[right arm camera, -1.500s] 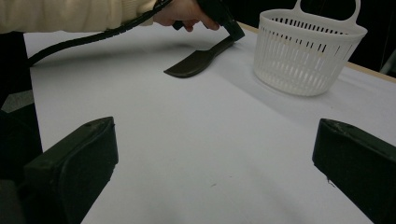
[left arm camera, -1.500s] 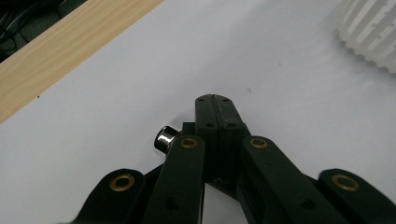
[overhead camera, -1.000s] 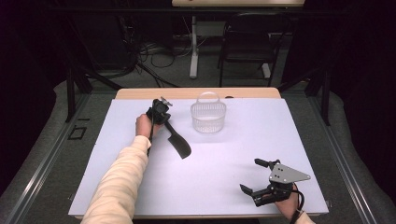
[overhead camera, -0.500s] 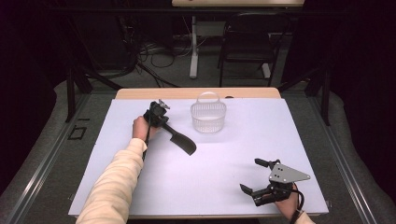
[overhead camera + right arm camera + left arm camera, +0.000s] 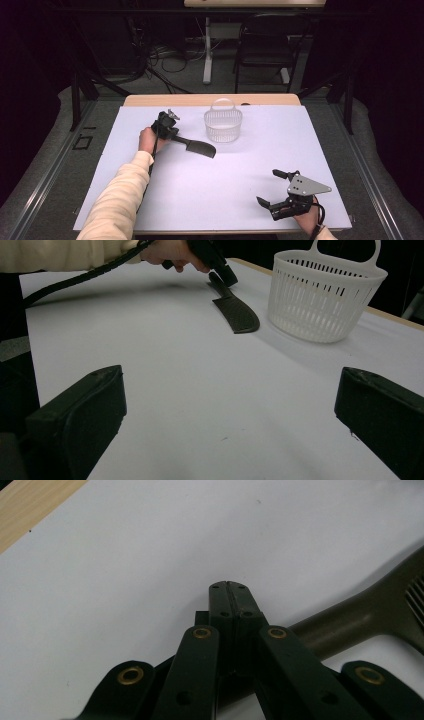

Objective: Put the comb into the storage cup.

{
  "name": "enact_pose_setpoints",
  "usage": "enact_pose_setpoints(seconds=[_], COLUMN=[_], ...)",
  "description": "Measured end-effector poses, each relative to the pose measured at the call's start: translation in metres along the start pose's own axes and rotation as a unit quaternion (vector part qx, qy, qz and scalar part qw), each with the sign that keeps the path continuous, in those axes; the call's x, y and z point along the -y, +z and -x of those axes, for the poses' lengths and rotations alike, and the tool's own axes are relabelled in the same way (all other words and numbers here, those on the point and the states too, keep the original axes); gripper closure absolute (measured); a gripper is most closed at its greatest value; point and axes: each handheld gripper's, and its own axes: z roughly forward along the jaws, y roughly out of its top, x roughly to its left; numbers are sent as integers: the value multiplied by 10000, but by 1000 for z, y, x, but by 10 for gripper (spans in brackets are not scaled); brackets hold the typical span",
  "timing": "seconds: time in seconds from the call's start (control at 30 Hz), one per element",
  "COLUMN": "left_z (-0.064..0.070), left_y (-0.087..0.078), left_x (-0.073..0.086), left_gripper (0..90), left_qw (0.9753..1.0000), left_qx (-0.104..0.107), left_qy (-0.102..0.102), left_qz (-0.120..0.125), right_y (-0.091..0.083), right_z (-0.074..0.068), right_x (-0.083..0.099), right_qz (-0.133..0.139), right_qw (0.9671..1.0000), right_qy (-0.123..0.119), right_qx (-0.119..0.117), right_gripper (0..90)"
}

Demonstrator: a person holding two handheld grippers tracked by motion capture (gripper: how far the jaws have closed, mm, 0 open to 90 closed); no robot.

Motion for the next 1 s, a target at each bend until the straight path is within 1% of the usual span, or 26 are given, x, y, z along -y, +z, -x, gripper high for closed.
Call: enact_pose_setpoints(seconds=[0.07,0.1,0.13,0.17,0.2,0.23,0.27,0.3,0.33,0.37,0.4,0.43,0.47,0.5,0.6,0.63,0.67,0.7,0.77,0.83,0.87,0.93,1.0], left_z=[0,0,0,-1,-2,-2,-3,-4,-4,-6,-6,-7,-7,-8,-9,-9,-10,-9,-9,-9,-9,-9,-10], left_y=[-1,-3,-4,-7,-9,-12,-15,-18,-21,-24,-27,-30,-33,-36,-46,-47,-50,-51,-53,-54,-54,-55,-56], left_x=[-1,-1,-1,-1,-2,-2,-2,-3,-3,-3,-3,-3,-3,-3,-4,-3,-4,-4,-5,-5,-5,-5,-6], left_gripper=[882,820,820,725,725,675,627,575,543,507,467,436,378,336,225,180,154,135,43,7,1,1,0], left_qw=[10000,10000,9999,9998,9996,9994,9991,9988,9984,9980,9977,9971,9965,9958,9937,9930,9925,9920,9911,9910,9906,9901,9892], left_qx=[-15,-15,-6,-5,-68,-89,-81,-181,-263,-265,-256,-315,-274,-292,-275,-298,-257,-264,-302,-271,-223,-193,-139], left_qy=[47,69,93,141,155,155,204,255,305,337,390,466,550,629,875,909,969,1016,1124,1169,1198,1282,1363], left_qz=[10,37,98,162,220,289,367,376,405,470,494,509,563,594,648,687,703,695,652,600,620,539,525], right_y=[0,0,0,0,0,0,0,0,0,0,0,0,0,0,0,0,0,0,1,1,1,1,1], right_z=[0,0,0,0,0,0,0,0,0,0,0,0,0,0,0,0,0,0,0,0,0,0,1], right_x=[0,0,0,0,0,0,0,0,0,0,0,0,0,0,0,0,0,0,0,0,0,0,0], right_qz=[4,1,1,23,23,21,16,14,21,21,15,-8,-3,-9,-19,-15,-13,-24,-25,-30,-30,-23,-28], right_qw=[10000,10000,10000,10000,10000,10000,10000,10000,10000,10000,10000,10000,10000,10000,10000,10000,10000,10000,10000,10000,10000,10000,10000], right_qy=[1,2,2,-9,-9,-20,-19,-23,-7,-22,-17,-6,-15,-1,-18,-5,-6,-8,-14,3,14,-3,16], right_qx=[-2,-9,-9,-8,-8,-5,-4,1,-3,0,-3,-11,-16,-22,-22,-20,-17,-22,-26,-28,-32,-39,-39], right_gripper=[0,0,0,0,0,0,0,0,0,0,0,0,0,0,0,0,0,0,0,0,0,0,0])
